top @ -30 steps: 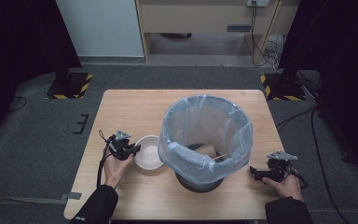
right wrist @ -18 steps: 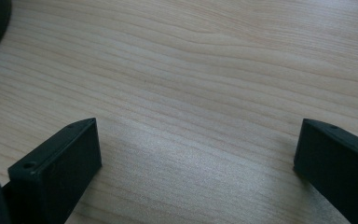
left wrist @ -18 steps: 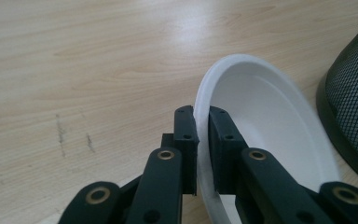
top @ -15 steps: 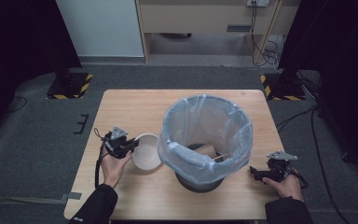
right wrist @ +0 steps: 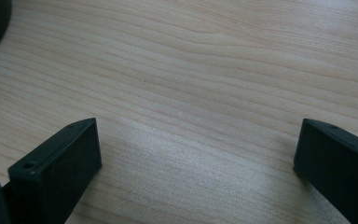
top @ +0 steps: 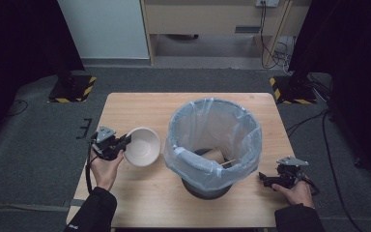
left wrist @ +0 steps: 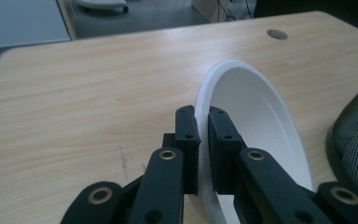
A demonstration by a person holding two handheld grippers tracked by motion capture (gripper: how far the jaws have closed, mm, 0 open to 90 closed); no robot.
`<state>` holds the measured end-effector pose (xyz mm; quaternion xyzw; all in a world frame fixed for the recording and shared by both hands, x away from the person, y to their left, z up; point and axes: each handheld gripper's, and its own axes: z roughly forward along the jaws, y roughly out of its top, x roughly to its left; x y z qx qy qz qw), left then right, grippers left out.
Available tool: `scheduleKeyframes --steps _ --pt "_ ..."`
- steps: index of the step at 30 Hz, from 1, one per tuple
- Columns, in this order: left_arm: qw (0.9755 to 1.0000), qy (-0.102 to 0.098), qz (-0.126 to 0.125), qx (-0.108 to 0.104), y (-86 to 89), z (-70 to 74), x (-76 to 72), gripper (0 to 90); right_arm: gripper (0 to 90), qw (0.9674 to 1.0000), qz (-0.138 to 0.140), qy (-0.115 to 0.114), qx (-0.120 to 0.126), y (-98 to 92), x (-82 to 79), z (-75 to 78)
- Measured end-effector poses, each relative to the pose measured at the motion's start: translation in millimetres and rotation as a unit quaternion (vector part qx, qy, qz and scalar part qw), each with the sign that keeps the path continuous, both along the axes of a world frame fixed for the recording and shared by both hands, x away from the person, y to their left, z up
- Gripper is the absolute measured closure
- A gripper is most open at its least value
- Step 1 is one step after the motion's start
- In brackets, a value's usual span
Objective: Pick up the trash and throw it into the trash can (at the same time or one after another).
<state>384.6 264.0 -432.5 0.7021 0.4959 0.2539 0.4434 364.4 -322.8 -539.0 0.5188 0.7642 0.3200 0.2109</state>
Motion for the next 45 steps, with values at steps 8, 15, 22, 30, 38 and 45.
scheduleKeyframes --steps 8,15,22,30,38,45 --pt "0.9986 -0.046 0.016 -0.018 11.5 25.8 -9.8 83.5 0.8 1.0000 -0.001 0.000 0.001 0.2 0.0 0.0" --pt "0.9960 -0.081 0.026 -0.028 19.4 45.0 -18.5 83.5 0.8 1.0000 -0.001 0.000 0.001 0.2 0.0 0.0" --pt "0.9911 -0.121 0.029 -0.048 22.4 63.7 -29.0 83.4 0.8 1.0000 -0.001 0.000 0.001 0.2 0.0 0.0" --pt "0.9844 -0.160 0.026 -0.068 23.4 83.2 -40.8 83.5 0.8 1.0000 -0.001 0.000 0.001 0.2 0.0 0.0" --pt "0.9760 -0.198 0.018 -0.089 23.1 103.1 -54.0 83.5 0.8 1.0000 -0.001 0.000 0.001 0.2 0.0 0.0" --pt "0.9686 -0.224 0.009 -0.107 21.6 117.2 -63.5 83.5 0.8 1.0000 -0.001 0.000 0.001 0.2 0.0 0.0"
